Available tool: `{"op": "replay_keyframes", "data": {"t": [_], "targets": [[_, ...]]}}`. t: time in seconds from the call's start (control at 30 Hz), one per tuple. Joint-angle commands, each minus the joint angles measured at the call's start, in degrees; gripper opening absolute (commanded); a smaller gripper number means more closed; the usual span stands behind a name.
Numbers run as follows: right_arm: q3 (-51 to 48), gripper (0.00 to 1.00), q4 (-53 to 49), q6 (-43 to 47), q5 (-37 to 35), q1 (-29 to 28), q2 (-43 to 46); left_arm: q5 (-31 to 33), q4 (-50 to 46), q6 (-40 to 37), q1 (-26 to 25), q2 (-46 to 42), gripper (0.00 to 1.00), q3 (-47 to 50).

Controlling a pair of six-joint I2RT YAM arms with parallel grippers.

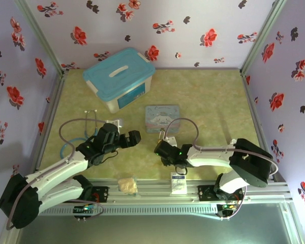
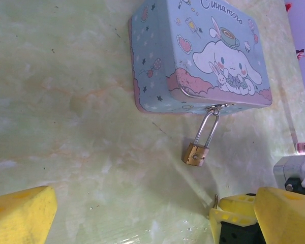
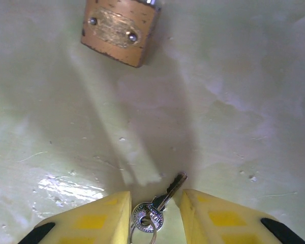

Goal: Unlock a padlock with a key

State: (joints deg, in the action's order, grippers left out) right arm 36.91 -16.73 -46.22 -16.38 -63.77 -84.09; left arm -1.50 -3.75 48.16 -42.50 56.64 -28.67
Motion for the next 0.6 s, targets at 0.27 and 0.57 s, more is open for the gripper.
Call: {"op": "replay_keyframes", "data": {"t": [0.27,0.57], "targets": [[-0.95,0.34,-7.32,-6.51,-2.26,-2.36,-1.3,0.56,3.04,1.06,-1.07,3.54,1.0,-1.05],[-0.06,0.28,-8.97,-8.14,-4.66,-4.09,-3.26,-0.18,3.78,0.88,-1.47,5.43,1.0,-1.99]]}}
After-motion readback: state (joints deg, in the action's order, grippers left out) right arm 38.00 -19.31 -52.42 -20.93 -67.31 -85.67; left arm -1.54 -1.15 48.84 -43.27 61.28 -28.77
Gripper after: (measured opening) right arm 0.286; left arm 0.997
